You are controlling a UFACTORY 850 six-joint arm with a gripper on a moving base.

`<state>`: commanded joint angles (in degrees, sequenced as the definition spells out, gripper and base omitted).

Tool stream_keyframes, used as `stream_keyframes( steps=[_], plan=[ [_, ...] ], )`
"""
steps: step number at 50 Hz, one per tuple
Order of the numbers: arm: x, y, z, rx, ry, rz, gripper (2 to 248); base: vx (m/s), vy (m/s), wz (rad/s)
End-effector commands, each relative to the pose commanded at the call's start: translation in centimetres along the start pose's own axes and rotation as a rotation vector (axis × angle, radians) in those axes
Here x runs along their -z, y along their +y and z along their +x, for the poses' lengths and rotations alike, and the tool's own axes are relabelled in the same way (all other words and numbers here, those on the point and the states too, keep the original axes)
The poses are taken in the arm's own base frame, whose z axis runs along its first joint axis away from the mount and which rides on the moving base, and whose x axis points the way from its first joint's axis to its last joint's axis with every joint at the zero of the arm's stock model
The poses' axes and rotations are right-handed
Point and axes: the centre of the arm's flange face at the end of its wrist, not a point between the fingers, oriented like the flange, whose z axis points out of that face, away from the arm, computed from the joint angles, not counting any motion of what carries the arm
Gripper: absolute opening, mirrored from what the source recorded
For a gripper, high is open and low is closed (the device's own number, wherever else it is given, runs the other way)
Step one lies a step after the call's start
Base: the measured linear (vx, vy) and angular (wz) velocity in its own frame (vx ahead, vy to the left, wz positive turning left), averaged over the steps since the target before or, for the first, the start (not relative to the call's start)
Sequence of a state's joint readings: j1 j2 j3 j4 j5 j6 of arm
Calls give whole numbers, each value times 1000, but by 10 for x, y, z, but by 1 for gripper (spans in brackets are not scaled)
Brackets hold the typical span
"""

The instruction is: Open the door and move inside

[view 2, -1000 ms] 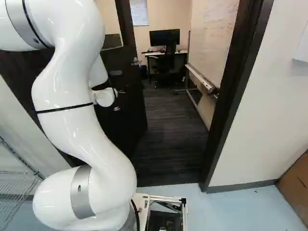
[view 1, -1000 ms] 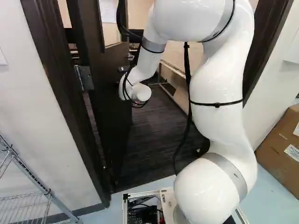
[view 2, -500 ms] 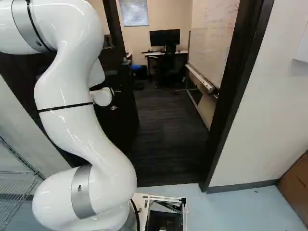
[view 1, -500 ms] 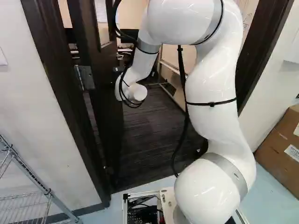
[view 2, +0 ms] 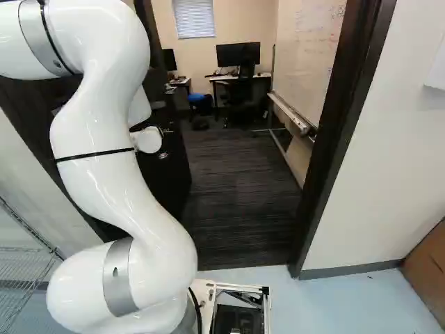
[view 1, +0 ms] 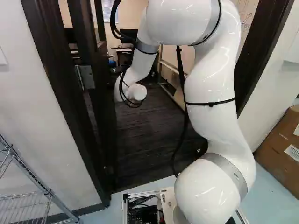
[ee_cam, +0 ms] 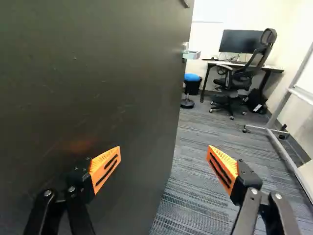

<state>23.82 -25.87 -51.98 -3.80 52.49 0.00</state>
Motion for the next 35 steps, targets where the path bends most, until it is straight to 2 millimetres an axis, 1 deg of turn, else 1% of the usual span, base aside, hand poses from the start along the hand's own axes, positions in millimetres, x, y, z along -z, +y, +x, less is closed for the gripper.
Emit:
stream_keyframes(
  steps=[35],
  plan=[
    [-7,-17,1,67,5,99,247,0,0,0]
  ],
)
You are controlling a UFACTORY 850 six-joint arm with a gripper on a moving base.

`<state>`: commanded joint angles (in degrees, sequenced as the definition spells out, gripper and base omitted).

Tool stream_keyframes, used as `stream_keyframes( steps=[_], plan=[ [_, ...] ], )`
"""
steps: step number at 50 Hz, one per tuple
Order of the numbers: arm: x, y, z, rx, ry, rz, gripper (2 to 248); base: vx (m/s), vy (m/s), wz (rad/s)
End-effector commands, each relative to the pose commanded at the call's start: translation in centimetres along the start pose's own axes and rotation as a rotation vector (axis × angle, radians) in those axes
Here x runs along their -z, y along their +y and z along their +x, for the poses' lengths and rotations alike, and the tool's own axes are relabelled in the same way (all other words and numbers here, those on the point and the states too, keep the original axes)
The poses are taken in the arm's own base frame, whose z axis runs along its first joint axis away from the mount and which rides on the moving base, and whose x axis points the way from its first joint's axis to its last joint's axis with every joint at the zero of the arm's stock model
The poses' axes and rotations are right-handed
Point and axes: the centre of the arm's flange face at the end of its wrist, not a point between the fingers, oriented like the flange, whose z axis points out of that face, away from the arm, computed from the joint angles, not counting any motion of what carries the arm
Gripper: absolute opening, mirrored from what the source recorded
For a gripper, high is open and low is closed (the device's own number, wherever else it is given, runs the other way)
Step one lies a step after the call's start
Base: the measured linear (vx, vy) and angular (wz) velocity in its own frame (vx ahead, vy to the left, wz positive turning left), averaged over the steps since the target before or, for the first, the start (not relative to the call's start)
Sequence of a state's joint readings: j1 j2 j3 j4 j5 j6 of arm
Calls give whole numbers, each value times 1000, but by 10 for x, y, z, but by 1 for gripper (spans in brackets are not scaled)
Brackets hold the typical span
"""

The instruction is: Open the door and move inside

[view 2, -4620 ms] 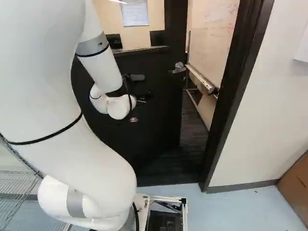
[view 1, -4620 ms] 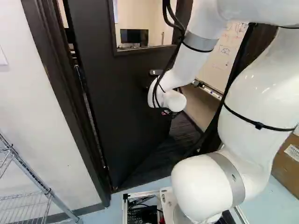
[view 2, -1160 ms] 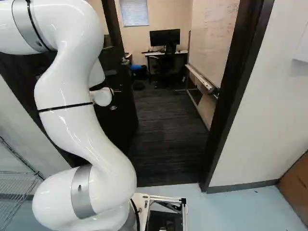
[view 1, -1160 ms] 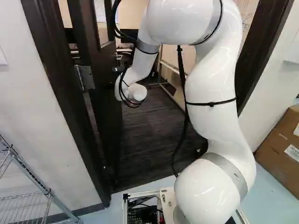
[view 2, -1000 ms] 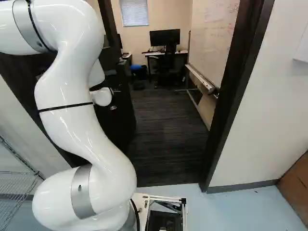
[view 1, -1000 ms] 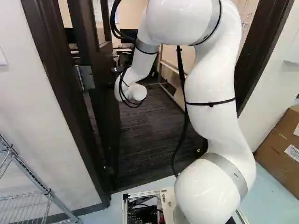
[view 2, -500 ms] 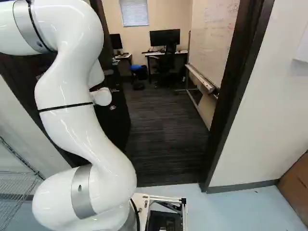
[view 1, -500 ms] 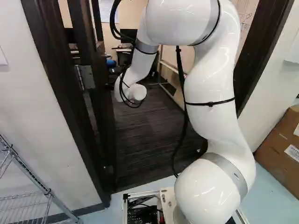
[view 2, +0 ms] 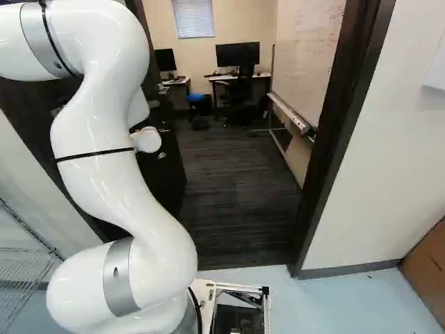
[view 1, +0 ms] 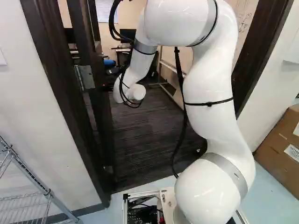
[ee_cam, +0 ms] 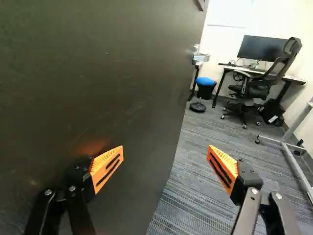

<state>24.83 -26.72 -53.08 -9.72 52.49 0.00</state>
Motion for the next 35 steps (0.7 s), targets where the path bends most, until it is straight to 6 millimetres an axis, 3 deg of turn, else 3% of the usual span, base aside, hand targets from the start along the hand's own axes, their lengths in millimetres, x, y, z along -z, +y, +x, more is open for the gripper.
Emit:
stream_keyframes(
  steps=[35],
  plan=[
    [1,2,0,0,-1,-2,247,0,0,0]
  ],
)
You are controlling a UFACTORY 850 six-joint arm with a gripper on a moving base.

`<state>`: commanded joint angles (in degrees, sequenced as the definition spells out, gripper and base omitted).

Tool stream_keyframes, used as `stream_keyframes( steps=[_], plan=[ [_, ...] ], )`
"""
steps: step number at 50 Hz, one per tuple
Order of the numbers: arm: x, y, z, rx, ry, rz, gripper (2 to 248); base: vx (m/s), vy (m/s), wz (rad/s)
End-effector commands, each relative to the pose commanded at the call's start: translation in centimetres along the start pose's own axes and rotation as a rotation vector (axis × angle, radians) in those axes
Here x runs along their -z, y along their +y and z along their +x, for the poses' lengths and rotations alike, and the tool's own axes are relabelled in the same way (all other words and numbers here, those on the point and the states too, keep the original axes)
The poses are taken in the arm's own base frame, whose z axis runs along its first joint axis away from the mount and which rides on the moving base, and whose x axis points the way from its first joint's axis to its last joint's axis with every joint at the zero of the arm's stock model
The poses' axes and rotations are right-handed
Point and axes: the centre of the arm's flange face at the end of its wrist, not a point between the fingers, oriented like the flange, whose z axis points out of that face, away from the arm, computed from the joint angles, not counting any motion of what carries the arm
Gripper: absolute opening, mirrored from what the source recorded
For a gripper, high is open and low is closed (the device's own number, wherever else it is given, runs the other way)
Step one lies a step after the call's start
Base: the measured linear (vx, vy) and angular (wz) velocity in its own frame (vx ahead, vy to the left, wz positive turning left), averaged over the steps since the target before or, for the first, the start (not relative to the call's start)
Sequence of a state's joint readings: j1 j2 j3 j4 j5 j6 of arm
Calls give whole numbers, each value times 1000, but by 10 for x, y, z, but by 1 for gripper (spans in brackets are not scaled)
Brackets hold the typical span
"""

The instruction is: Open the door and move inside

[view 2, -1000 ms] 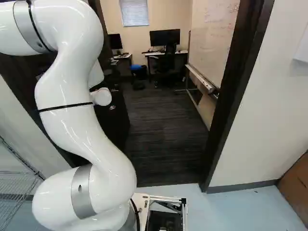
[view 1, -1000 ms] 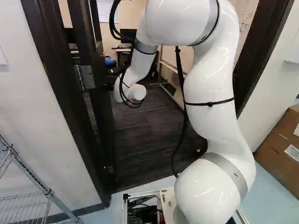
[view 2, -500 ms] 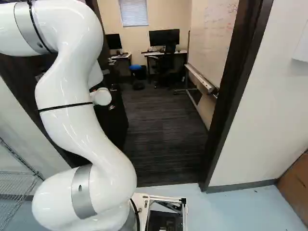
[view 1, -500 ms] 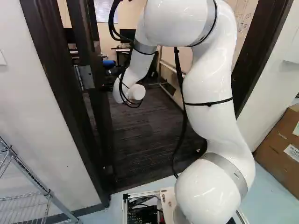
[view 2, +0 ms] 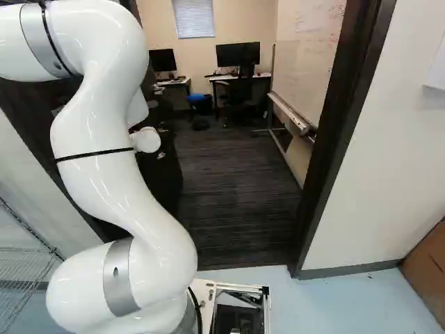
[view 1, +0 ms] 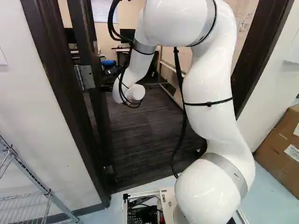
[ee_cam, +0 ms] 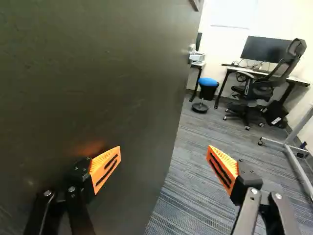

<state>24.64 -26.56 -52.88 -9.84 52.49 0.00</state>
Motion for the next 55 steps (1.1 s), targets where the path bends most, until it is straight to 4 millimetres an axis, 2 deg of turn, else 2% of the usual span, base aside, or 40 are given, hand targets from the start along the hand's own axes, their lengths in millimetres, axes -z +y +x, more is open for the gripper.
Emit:
stream_keyframes(
  steps=[36,55],
  plan=[
    [34,43,-7,-20,-23,-81,247,0,0,0],
    [42,46,-7,-24,-26,-92,247,0,0,0]
  ],
)
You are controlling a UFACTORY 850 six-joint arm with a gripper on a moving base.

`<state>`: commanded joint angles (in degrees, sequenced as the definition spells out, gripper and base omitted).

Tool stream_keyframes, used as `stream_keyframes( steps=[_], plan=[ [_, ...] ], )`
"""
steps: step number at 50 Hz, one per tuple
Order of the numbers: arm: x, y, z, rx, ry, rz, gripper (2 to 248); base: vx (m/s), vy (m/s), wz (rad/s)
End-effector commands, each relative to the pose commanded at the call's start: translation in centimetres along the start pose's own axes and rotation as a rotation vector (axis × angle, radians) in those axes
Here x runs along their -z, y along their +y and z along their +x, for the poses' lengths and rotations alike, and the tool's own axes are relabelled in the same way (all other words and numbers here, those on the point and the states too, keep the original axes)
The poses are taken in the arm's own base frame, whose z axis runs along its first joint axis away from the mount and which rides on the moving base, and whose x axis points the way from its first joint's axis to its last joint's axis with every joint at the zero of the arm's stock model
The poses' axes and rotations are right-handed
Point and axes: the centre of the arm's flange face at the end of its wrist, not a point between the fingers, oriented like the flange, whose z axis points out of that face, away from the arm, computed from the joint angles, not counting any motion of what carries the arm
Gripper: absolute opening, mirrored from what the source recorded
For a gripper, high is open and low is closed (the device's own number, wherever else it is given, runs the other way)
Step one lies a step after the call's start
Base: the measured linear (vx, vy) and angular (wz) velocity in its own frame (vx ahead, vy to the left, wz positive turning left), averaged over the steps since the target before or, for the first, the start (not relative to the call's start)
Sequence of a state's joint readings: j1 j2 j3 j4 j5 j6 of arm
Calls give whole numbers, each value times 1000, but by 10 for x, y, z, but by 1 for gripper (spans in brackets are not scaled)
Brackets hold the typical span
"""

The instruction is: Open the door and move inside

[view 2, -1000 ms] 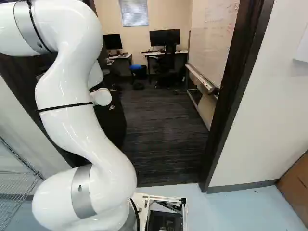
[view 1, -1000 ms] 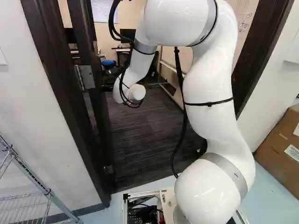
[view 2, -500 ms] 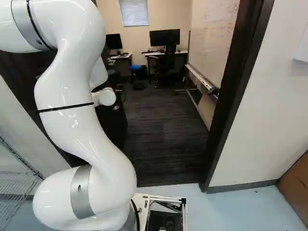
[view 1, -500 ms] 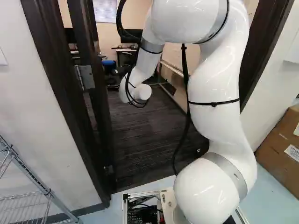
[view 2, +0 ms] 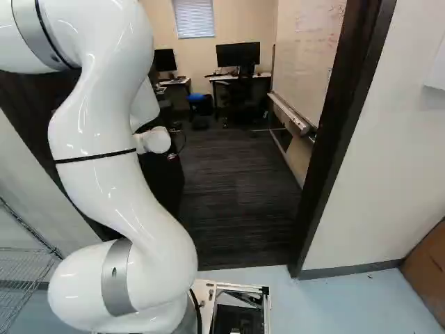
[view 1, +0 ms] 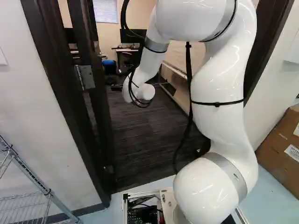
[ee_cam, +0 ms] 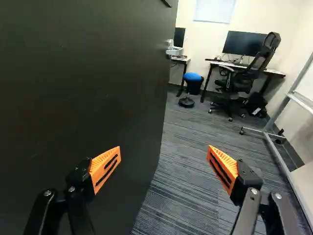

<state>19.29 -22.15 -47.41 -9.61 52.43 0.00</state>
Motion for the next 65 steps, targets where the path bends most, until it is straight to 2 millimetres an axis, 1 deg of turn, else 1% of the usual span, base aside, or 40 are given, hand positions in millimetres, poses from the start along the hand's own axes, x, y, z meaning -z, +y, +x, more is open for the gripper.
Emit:
stream_keyframes(
  steps=[17,33,49,65],
  plan=[
    [20,10,-1,-13,-9,-31,247,0,0,0],
    [51,24,-4,-32,-23,-77,247,0,0,0],
    [94,40,-11,-59,-42,-141,247,0,0,0],
    [150,53,-25,-96,-66,-224,247,0,0,0]
  ],
)
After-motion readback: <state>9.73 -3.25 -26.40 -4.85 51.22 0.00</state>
